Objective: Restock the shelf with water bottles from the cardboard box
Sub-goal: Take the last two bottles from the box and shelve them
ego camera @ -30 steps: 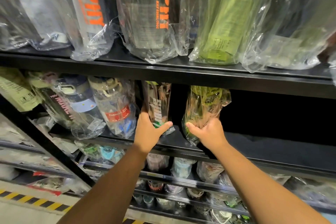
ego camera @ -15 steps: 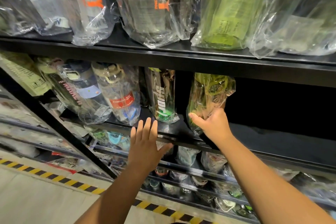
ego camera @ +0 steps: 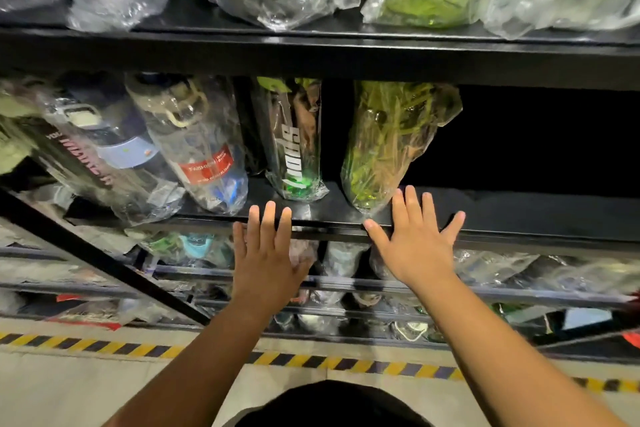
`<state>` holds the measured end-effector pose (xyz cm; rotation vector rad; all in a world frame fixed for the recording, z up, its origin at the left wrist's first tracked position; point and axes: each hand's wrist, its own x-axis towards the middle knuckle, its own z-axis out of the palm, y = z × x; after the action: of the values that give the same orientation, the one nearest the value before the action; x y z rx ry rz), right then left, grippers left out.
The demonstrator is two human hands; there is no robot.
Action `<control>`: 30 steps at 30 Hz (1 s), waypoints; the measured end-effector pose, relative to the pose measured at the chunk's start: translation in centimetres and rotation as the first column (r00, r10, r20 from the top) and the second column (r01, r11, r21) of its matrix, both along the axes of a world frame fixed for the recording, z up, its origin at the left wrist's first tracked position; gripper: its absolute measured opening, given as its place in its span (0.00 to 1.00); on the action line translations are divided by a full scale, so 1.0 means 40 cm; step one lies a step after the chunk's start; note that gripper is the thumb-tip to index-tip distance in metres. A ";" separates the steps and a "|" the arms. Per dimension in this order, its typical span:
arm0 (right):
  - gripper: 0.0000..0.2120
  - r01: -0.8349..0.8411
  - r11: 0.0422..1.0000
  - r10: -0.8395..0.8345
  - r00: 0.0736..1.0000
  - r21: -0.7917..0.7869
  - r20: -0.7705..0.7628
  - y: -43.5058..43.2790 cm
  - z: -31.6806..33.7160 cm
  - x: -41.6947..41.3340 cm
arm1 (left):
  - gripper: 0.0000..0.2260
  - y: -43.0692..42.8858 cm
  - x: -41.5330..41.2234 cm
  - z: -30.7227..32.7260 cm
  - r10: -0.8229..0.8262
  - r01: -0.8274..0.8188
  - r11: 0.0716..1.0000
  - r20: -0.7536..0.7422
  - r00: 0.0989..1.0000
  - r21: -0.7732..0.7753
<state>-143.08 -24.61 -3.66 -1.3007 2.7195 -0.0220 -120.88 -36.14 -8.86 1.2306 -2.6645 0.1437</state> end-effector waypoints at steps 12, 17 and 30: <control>0.47 0.251 0.964 -0.254 0.966 0.083 0.037 0.104 -0.056 0.219 | 0.40 -0.047 0.113 -0.006 -0.326 0.327 0.945 0.049 0.944 -0.008; 0.47 0.450 0.874 -0.467 0.882 0.182 0.062 0.254 -0.121 0.354 | 0.39 -0.002 0.157 -0.035 -0.419 0.406 0.908 0.167 0.893 0.106; 0.44 0.822 0.423 -0.903 0.415 0.381 0.108 0.840 -0.273 0.822 | 0.38 0.367 0.135 -0.142 -0.858 0.787 0.511 0.253 0.446 0.346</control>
<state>-110.19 9.00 -14.57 0.3278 2.6313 0.0515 -115.48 -21.44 -14.53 -0.2951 -3.3470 -0.0159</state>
